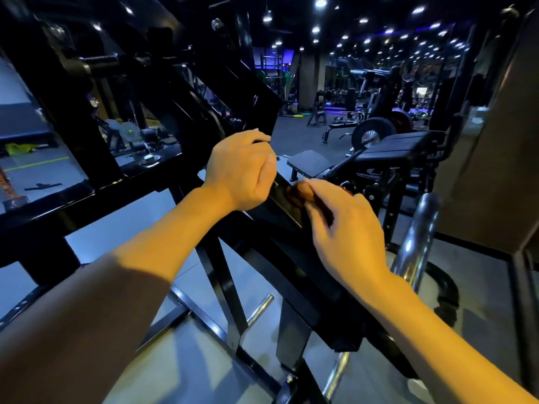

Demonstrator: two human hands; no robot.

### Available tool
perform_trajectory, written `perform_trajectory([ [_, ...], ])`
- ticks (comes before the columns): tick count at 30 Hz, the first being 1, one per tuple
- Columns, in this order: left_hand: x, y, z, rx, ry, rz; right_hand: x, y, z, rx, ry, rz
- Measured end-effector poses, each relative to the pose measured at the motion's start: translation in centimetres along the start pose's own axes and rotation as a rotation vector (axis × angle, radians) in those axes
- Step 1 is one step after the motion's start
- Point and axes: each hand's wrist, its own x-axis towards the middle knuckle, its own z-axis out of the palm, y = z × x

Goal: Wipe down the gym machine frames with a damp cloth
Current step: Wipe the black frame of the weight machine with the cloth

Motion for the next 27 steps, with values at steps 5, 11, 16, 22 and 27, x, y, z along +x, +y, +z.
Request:
perform_trajectory([
  [5,0.2,0.6,-1.3,-0.018,-0.141,-0.022,-4.3,0.2,-1.7,0.012,-0.096,-0.073],
  [11,-1.5,7.5,-1.0,-0.080,-0.134,0.083,-7.4,4.2,-4.0,0.006,0.019,0.132],
  [16,-2.6,10.8,0.7,-0.189,-0.213,0.014,-12.2,4.3,-5.1,-0.025,-0.061,0.072],
  [22,-1.9,12.2,0.8,-0.147,-0.121,-0.095,-11.3,3.9,-4.9,0.005,0.034,0.166],
  [27,-1.8,12.2,0.9,-0.183,-0.117,-0.102,-16.4,4.8,-6.2,-0.090,0.000,0.114],
])
